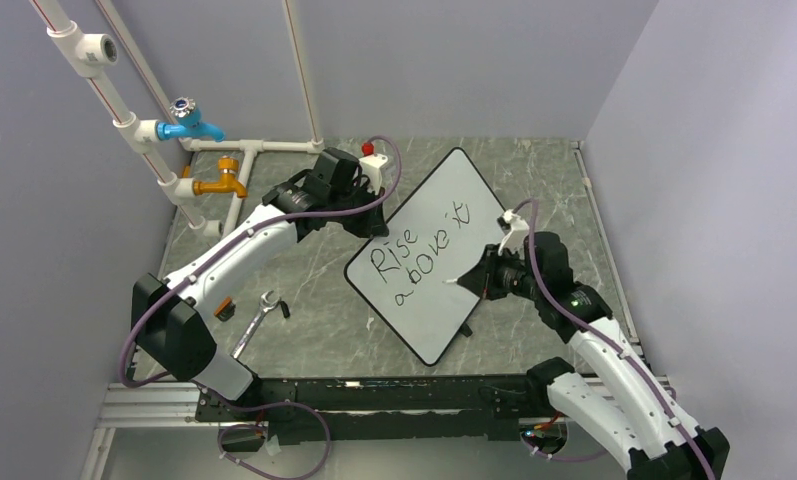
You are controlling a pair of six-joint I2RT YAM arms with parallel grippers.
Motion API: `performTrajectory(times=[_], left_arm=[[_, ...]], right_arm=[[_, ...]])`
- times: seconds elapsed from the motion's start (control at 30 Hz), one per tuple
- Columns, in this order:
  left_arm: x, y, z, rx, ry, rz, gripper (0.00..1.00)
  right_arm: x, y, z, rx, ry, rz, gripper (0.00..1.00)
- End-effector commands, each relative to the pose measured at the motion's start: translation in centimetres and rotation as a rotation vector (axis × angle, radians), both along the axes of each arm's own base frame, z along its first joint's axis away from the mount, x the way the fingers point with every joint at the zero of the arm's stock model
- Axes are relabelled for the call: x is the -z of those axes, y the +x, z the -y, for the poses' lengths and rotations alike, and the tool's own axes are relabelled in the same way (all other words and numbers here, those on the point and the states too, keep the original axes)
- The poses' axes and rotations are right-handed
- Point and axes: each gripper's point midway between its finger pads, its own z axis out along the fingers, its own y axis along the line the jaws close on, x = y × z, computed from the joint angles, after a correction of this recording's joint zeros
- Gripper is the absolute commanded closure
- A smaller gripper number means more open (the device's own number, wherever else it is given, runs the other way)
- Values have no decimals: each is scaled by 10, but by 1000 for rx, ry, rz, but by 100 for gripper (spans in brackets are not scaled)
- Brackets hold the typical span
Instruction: Write a sentence on the whiteboard
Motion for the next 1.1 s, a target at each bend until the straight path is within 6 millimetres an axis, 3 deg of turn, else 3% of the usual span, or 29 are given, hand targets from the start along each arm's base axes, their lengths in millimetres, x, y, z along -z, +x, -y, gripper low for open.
performTrajectory(times=[0.0,0.17,0.37,1.07], left_arm=[[13,1,-2,51,57,30,100],[15,5,-5,38,51,21,100],[14,9,-5,34,37,19,100],[13,9,-4,38,11,1,100]], right_arm=[[7,-15,-13,-41,-13,-20,100],[20,-28,-21,-70,-46,-30,100],[17,-42,-33,-134,2,8,100],[37,-33,-35,-101,-28,7,100]])
